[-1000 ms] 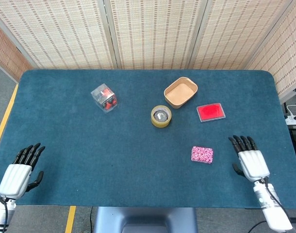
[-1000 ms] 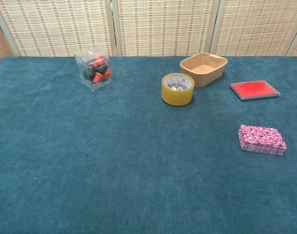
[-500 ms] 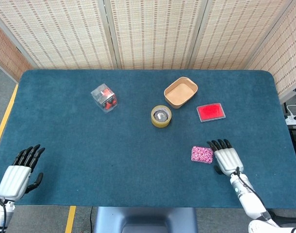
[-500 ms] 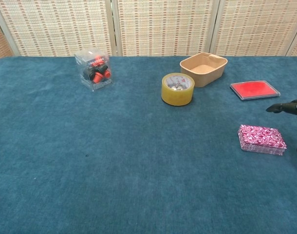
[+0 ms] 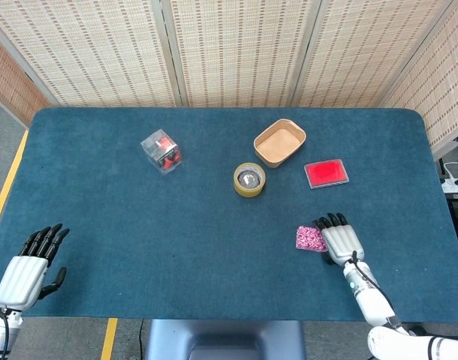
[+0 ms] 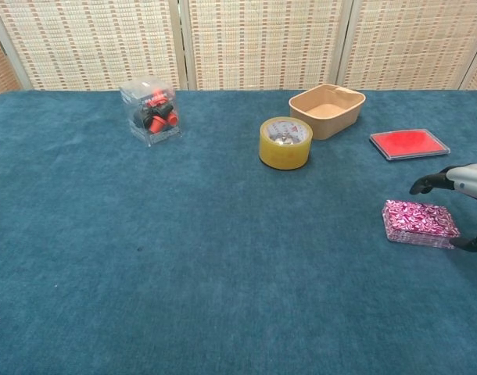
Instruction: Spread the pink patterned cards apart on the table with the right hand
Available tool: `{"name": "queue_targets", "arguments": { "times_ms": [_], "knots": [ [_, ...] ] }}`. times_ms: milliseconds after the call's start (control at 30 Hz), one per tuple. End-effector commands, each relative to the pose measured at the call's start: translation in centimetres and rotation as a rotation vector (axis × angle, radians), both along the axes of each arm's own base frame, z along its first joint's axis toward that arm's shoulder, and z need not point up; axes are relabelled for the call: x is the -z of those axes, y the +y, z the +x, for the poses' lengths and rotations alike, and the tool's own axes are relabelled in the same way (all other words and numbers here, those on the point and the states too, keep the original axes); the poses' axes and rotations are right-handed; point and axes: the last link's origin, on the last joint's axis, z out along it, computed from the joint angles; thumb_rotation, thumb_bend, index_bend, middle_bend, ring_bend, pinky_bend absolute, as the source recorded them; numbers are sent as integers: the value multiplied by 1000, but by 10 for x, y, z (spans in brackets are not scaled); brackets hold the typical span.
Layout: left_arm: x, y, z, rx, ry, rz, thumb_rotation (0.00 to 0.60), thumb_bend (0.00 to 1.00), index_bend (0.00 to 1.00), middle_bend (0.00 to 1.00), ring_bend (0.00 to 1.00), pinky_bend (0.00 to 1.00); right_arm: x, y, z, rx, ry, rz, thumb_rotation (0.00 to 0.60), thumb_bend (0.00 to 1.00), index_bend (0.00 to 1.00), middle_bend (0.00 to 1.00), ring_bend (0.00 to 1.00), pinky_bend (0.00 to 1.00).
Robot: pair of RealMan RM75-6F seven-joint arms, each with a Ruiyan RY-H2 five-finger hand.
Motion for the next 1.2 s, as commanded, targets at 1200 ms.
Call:
{"name": "queue_targets", "arguments": {
  "times_ms": [1200],
  "knots": [
    [0,1,-2,-7,-6,-16,600,458,0,0,0,116,23,-7,20,-48,77,-56,600,278,351,303,114,0]
  ]
}}
